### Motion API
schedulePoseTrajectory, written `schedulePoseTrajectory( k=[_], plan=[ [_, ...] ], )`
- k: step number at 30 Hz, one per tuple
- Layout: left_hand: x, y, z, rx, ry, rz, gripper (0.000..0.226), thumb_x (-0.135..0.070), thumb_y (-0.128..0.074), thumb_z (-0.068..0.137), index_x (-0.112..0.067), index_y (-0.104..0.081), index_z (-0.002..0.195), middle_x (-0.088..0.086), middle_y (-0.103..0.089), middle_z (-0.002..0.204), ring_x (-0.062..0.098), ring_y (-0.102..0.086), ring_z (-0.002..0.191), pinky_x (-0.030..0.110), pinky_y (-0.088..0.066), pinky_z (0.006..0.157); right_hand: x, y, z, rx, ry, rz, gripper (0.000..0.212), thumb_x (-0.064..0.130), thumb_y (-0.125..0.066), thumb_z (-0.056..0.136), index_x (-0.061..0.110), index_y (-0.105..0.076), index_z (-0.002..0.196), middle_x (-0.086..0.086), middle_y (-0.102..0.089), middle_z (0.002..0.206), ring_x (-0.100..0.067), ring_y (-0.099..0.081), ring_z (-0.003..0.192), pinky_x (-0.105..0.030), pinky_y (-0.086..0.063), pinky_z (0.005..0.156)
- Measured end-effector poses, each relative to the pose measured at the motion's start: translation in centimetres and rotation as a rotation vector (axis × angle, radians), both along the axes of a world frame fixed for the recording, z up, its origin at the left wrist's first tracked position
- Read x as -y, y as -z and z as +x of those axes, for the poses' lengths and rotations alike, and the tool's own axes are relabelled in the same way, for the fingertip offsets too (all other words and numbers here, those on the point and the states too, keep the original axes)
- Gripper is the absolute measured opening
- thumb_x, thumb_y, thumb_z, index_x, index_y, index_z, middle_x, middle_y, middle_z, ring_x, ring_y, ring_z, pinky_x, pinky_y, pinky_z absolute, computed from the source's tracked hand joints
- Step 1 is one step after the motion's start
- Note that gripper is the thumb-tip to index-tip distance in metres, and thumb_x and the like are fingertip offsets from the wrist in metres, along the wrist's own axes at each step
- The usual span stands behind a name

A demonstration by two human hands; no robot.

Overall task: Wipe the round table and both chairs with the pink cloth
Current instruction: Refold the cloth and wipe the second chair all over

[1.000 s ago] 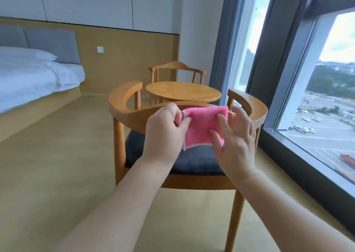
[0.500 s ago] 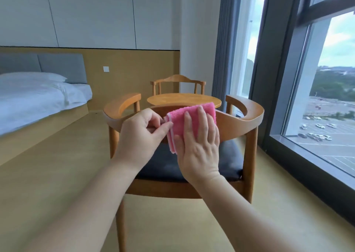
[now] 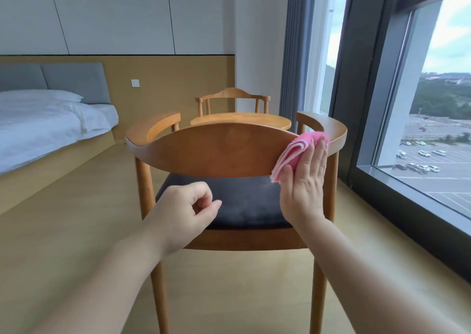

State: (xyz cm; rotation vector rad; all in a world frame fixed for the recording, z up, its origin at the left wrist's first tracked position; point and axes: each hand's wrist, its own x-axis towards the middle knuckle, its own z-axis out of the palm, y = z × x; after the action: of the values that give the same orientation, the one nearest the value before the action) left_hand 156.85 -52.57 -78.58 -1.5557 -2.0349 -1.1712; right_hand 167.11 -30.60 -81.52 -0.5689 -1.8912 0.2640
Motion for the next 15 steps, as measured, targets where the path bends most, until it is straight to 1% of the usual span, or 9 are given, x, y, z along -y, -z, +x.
schedulePoseTrajectory(
  k=[2, 5, 7, 9, 12, 15],
  plan=[
    [0.3, 0.3, -0.3, 0.018, 0.007, -0.045, 0.032, -0.027, -0.066, 0.085, -0.03, -0.045, 0.061, -0.009, -0.049, 0.053, 0.009, -0.045, 0.048, 0.016, -0.036, 0.045, -1.2, -0.2, 0.3, -0.025, -0.028, -0.046, 0.06, 0.054, -0.009, 0.098, 0.029, 0.015, 0.147, 0.005, 0.017, 0.157, -0.007, 0.022, 0.143, -0.026, 0.015, 0.117],
    [0.9, 0.7, -0.6, 0.046, -0.015, -0.064, 0.032, -0.026, -0.066, 0.085, -0.029, -0.046, 0.06, -0.012, -0.049, 0.051, 0.008, -0.045, 0.047, 0.017, -0.038, 0.047, -2.1, -0.5, 0.5, -0.09, -0.053, -0.142, 0.062, 0.059, -0.008, 0.094, 0.032, 0.012, 0.147, 0.006, 0.012, 0.16, 0.001, 0.021, 0.141, -0.02, 0.015, 0.115],
    [1.3, 1.1, -0.8, 0.066, -0.039, -0.059, 0.034, -0.025, -0.067, 0.084, -0.027, -0.045, 0.058, -0.012, -0.049, 0.051, 0.008, -0.044, 0.048, 0.017, -0.038, 0.048, -2.1, -0.7, 0.5, -0.129, -0.083, -0.198, 0.067, 0.063, -0.007, 0.092, 0.032, 0.009, 0.149, 0.006, 0.009, 0.161, -0.003, 0.016, 0.144, -0.021, 0.013, 0.116],
    [1.8, 1.7, -0.9, 0.086, -0.06, -0.058, 0.036, -0.024, -0.068, 0.084, -0.026, -0.044, 0.057, -0.01, -0.049, 0.051, 0.008, -0.044, 0.048, 0.019, -0.039, 0.048, -1.9, -0.6, 0.6, -0.129, -0.08, -0.207, 0.067, 0.061, -0.008, 0.092, 0.03, 0.008, 0.15, 0.005, 0.009, 0.161, -0.006, 0.015, 0.145, -0.025, 0.012, 0.117],
    [2.4, 2.5, -0.7, 0.119, -0.063, -0.051, 0.036, -0.025, -0.068, 0.084, -0.027, -0.045, 0.057, -0.01, -0.049, 0.052, 0.008, -0.046, 0.049, 0.019, -0.04, 0.048, -0.9, -0.4, 0.5, -0.061, -0.026, -0.111, 0.066, 0.054, -0.009, 0.096, 0.025, 0.012, 0.151, 0.001, 0.014, 0.16, -0.007, 0.022, 0.143, -0.031, 0.012, 0.118],
    [3.1, 3.4, -0.6, 0.142, -0.07, -0.043, 0.034, -0.029, -0.066, 0.086, -0.027, -0.047, 0.058, -0.009, -0.053, 0.055, 0.01, -0.052, 0.054, 0.021, -0.046, 0.048, 0.6, -0.1, 0.1, 0.05, 0.053, 0.143, 0.063, 0.048, -0.01, 0.1, 0.022, 0.015, 0.151, -0.002, 0.018, 0.159, -0.02, 0.018, 0.146, -0.035, 0.014, 0.118]
  ],
)
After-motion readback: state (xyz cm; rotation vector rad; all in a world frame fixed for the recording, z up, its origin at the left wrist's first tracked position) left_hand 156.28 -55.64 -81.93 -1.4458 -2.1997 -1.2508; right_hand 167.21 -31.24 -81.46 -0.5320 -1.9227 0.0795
